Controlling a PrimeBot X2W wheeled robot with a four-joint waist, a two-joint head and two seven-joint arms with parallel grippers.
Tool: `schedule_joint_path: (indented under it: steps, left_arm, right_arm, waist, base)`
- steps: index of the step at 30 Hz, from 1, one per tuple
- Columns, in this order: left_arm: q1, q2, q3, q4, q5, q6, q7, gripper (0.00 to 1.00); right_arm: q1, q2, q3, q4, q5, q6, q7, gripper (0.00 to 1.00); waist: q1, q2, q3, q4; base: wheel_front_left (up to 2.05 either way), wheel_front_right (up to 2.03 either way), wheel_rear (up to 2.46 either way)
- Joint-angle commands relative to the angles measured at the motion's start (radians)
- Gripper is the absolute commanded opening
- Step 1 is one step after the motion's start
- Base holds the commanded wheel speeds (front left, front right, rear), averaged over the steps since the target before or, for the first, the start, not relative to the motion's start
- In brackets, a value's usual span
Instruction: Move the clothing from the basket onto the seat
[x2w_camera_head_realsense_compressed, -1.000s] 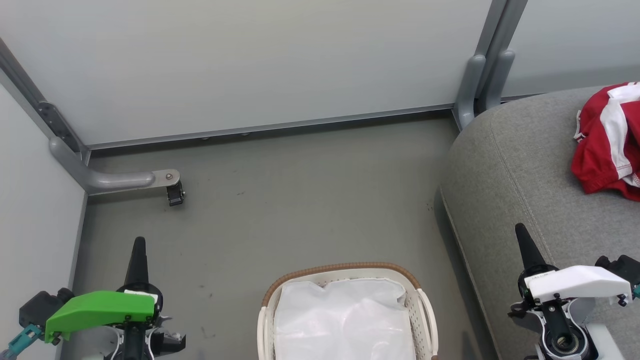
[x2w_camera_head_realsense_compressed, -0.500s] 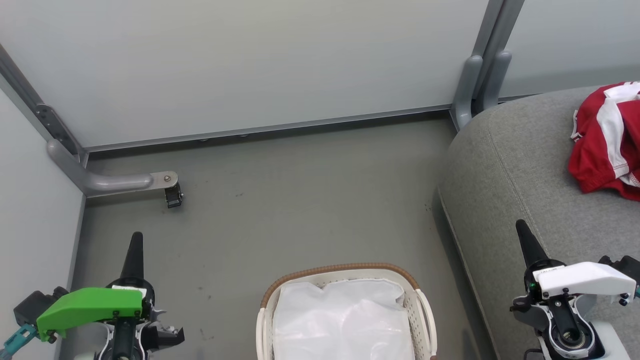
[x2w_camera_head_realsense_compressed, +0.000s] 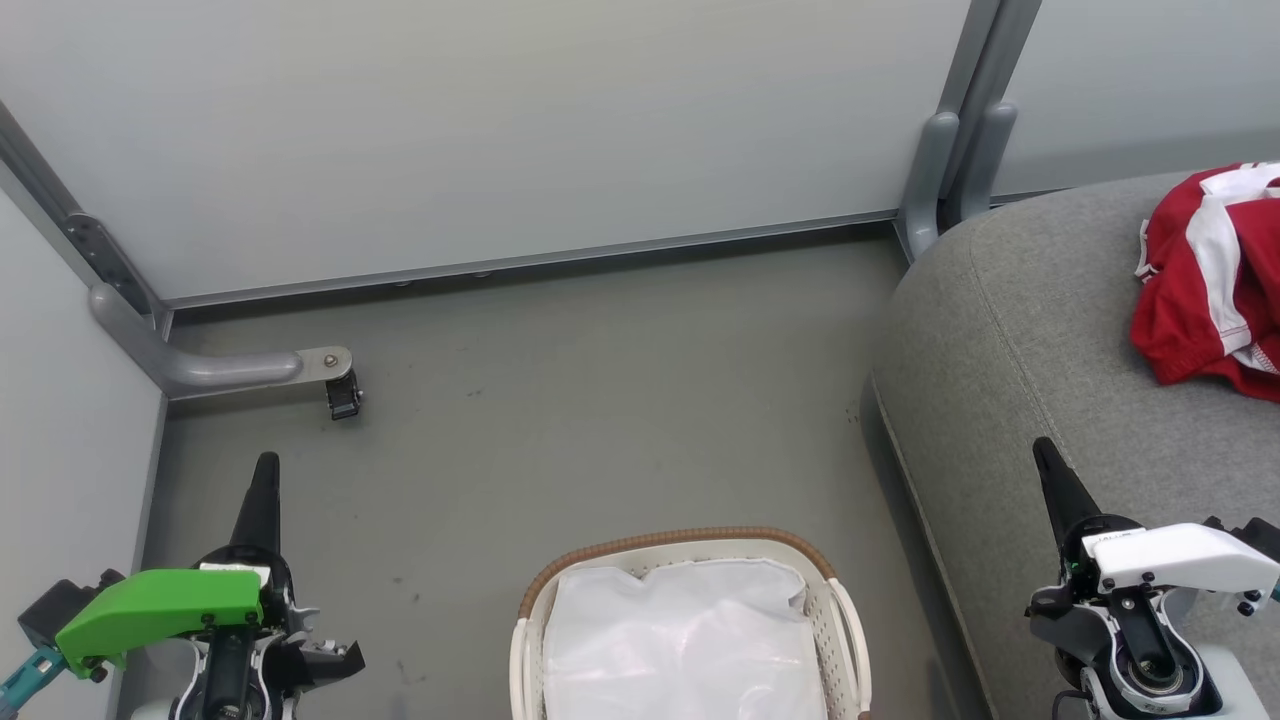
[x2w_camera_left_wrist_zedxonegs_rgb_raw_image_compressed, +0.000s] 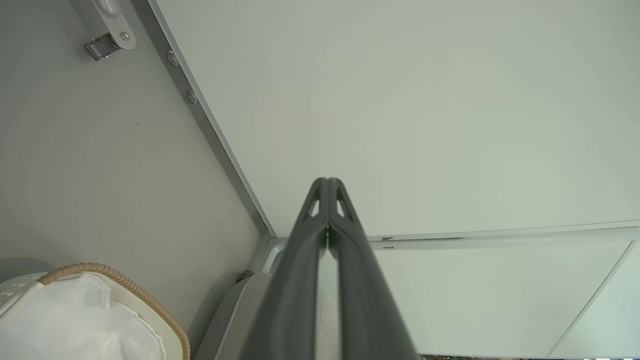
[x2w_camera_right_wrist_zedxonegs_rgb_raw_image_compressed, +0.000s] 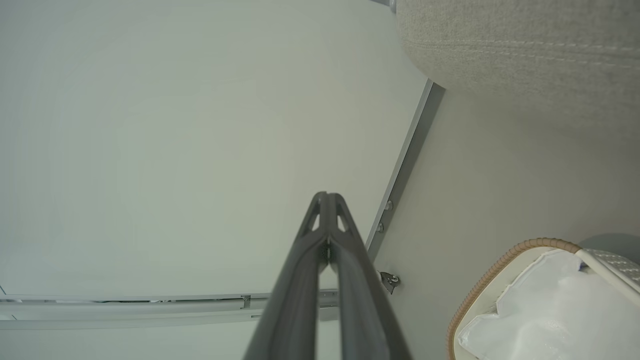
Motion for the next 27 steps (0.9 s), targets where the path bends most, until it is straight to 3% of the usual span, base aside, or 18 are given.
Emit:
schedule_joint_path:
  steps: [1,27]
  left_arm:
    - [-0.020,0.005,0.006,-0.008,-0.021,0.005,0.006,0.00]
    - [-0.028,0.005,0.031,-0.019,-0.167,0.008,0.050,0.00]
  right_arm:
    - [-0.013,-0.008,-0.004,0.001,0.023,0.000,0.007,0.00]
    - [-0.017,-0.023,0.001,0.007,0.199,0.000,0.035,0.00]
  waist:
    - [0.0000,0.0001,0.000,-0.001]
    - [0.0000,0.0001,-0.006,-0.011]
  base:
    - [0.00,0.00,0.00]
    - [0.00,0.00,0.00]
